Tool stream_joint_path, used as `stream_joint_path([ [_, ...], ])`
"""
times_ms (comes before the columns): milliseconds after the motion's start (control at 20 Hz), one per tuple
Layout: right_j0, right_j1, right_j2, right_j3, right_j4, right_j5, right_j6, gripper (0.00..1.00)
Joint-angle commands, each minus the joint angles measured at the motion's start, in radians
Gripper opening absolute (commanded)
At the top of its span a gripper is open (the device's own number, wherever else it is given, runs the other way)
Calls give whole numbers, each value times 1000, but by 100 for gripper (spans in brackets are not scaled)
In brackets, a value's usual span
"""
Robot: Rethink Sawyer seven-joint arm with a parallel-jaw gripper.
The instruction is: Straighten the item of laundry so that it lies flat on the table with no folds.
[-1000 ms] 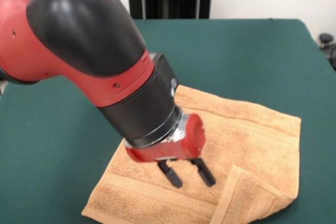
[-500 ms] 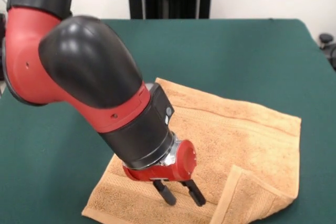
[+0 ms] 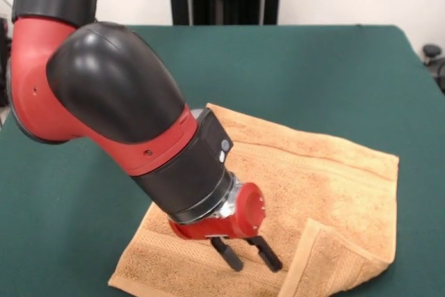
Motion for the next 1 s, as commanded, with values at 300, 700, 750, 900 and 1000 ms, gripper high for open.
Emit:
stream_joint_path([
  [300,11,-71,137,191,52,15,-27,100],
  [700,3,-97,149,249,47,-20,-3,100],
  [750,4,-95,150,245,46,-19,-4,100],
  [900,4,-96,147,241,45,-13,-2,100],
  [1000,3,-97,149,246,43,-15,-2,100],
])
